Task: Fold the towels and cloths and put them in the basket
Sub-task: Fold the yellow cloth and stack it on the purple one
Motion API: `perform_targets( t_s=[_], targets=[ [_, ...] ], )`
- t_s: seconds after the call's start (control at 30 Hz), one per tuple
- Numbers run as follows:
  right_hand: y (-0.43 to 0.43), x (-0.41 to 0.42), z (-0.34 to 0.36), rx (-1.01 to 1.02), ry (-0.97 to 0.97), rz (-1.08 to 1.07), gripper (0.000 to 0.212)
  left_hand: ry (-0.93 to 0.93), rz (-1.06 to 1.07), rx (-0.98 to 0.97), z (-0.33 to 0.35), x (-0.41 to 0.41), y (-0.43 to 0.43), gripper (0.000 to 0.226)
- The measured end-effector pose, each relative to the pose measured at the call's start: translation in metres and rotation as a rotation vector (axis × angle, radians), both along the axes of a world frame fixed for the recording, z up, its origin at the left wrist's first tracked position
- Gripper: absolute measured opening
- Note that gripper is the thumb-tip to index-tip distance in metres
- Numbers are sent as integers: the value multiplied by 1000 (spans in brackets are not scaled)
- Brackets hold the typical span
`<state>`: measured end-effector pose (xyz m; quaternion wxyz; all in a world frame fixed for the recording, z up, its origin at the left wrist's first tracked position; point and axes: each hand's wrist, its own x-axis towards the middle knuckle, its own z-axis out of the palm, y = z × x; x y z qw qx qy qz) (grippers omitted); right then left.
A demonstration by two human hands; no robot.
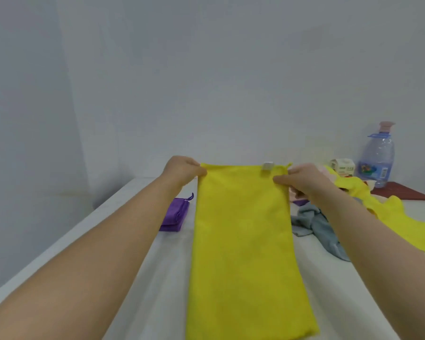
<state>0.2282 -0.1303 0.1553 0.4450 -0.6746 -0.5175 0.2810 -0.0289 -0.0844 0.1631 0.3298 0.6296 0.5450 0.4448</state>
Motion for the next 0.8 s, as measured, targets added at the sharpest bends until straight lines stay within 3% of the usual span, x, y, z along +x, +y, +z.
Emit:
perform_targets(
  t_s=[0.07,0.13,0.3,0.43,0.6,0.67,0.8],
  targets=[
    [12,4,-27,-121,-122,-6,41,233,14,19,-29,0,10,8],
    [22,6,-54,-193,-20,-15,41,280,21,-32,-55,4,20,17],
    [37,-4,-87,-292,289,11,12,-69,-4,-190,-93,19,35,10],
    [51,-8,-87,-137,384,46,31,-195,18,-147,-94,27,53,17],
    [59,-7,-66,79,682,34,25,-343,32,-99,-78,36,64,13],
    [57,-5,-68,91,701,30,29,-462,21,-171,-79,37,61,12],
    [45,3,-89,3,615,-23,12,-619,18,-318,-100,35,37,19]
  ],
)
